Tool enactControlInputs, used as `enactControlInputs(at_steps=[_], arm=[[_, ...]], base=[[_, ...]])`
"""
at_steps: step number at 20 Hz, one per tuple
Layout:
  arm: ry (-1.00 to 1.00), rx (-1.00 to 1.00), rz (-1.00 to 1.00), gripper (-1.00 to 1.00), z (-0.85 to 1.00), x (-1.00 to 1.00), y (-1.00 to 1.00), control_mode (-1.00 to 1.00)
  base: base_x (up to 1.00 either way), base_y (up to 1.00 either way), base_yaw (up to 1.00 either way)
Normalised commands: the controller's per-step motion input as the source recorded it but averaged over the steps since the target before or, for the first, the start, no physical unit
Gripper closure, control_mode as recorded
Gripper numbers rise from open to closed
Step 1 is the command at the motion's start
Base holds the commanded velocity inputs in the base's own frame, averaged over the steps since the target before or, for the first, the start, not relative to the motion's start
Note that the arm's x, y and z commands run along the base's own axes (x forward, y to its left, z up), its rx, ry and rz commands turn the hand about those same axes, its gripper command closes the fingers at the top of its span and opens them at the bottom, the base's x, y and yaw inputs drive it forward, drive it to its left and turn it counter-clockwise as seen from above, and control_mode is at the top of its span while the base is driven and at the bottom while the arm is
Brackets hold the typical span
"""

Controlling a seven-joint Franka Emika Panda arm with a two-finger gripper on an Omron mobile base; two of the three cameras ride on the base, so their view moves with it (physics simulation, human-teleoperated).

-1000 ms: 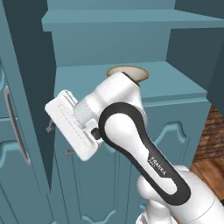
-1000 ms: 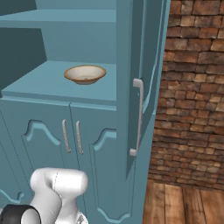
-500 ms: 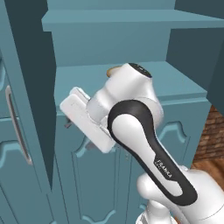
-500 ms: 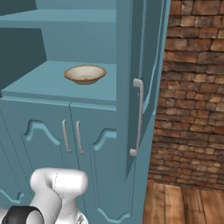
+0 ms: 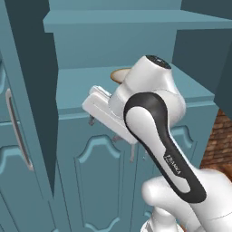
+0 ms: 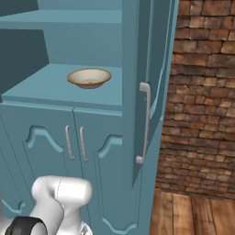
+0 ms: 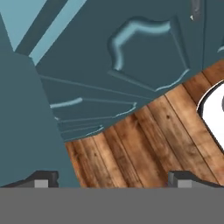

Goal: Retrieve the bowl from the cabinet, then place the raw meat into the bowl to avoid contamination.

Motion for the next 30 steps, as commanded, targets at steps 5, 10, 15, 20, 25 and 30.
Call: enactControlInputs(at_steps=[5, 10, 15, 20, 25, 30], arm=[[-0.11, -0.12, 0.12, -1.00, -0.19, 0.17, -0.66, -1.00], [-0.09, -0.10, 0.19, -1.00, -0.13, 0.28, -0.63, -1.00], [-0.21, -0.21, 0.23, -1.00, 0.13, 0.09, -0.43, -1.00], [-0.04, -0.36, 0.19, -1.00, 0.03, 0.12, -0.19, -1.00], [-0.03, -0.36, 0.15, -1.00, 0.08, 0.03, -0.14, -1.00], [-0.10, -0.30, 0.19, -1.00, 0.09, 0.17, -0.19, -1.00]], base=[[0.00, 0.00, 0.00], [0.00, 0.00, 0.00], [0.00, 0.00, 0.00], [0.00, 0.00, 0.00], [0.00, 0.00, 0.00], [0.00, 0.00, 0.00]])
